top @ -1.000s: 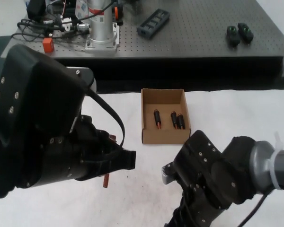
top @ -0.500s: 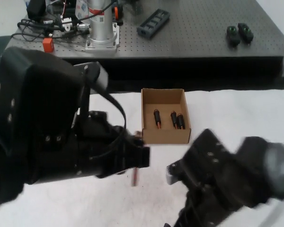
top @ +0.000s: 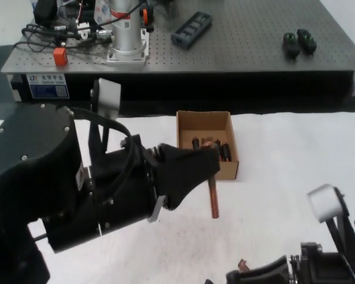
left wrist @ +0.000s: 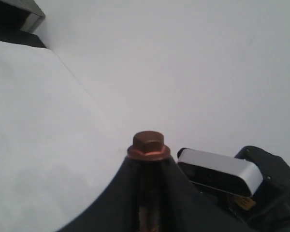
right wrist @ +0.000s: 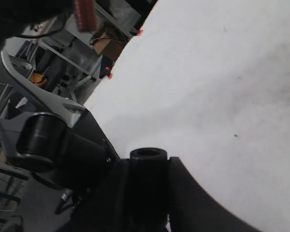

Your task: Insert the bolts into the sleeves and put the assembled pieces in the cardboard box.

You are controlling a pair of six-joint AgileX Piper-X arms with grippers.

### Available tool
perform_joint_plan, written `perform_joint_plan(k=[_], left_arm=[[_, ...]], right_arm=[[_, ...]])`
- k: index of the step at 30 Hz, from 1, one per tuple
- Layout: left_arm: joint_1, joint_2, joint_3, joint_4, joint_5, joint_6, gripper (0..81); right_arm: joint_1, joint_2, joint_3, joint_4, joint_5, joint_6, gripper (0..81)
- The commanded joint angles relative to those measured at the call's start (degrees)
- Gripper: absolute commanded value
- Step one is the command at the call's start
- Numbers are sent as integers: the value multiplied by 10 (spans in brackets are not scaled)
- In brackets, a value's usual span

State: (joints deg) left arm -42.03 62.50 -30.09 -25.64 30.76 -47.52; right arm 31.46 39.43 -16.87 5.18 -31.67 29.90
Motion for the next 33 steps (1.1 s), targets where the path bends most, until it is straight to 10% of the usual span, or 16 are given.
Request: perform_joint_plan(k=[1,33], left_arm=[[0,7,0,-17,20,-15,3],[-7,21,0,-15,-33,32,3]], right_arm=[[0,25,1,-56,-20,13,29],[0,72,1,-162,3,34,29]])
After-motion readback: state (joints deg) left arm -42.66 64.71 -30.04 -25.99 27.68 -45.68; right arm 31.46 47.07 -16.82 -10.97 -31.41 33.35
